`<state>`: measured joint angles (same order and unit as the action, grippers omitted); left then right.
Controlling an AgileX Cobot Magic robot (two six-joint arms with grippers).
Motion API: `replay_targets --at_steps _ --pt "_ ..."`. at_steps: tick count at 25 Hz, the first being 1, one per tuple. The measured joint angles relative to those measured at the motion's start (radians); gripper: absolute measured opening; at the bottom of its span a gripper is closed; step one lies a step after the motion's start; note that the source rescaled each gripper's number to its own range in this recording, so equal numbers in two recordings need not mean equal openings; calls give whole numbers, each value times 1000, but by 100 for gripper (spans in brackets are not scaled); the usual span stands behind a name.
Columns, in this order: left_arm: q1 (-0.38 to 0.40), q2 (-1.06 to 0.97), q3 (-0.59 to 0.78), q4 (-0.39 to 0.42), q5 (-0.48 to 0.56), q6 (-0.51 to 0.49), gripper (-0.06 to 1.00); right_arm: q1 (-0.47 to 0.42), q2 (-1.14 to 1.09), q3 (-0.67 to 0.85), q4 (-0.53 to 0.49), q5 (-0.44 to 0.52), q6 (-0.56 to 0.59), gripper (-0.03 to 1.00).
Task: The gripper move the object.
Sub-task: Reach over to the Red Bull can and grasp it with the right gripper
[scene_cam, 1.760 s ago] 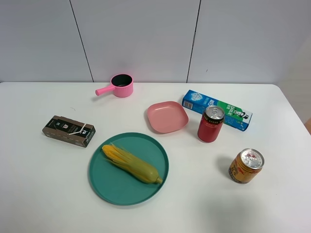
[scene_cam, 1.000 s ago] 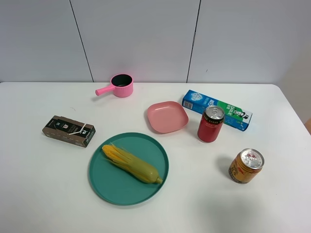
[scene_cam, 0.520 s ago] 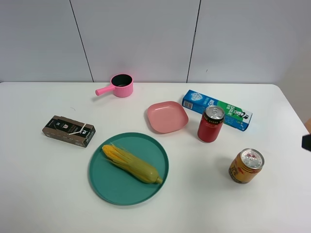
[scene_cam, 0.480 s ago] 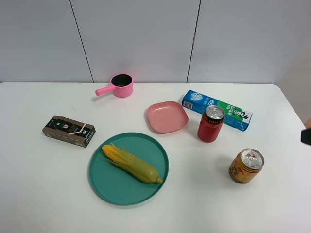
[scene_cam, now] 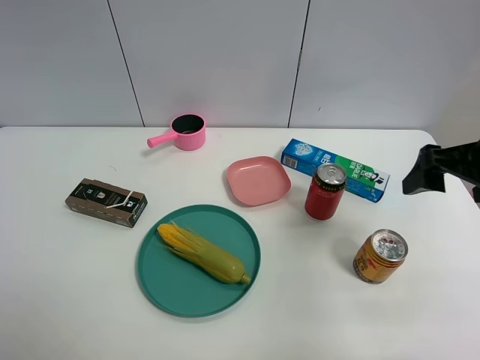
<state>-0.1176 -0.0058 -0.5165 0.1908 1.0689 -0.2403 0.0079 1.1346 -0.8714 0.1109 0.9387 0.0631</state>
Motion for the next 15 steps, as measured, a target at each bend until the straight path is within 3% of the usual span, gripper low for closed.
replay_targets --at_steps 8,15 --pt "0 0 0 0 0 0 100 0 148 0 121 -20 -105 100" --pt "0 0 0 0 0 0 100 0 183 49 117 -28 -135 100"
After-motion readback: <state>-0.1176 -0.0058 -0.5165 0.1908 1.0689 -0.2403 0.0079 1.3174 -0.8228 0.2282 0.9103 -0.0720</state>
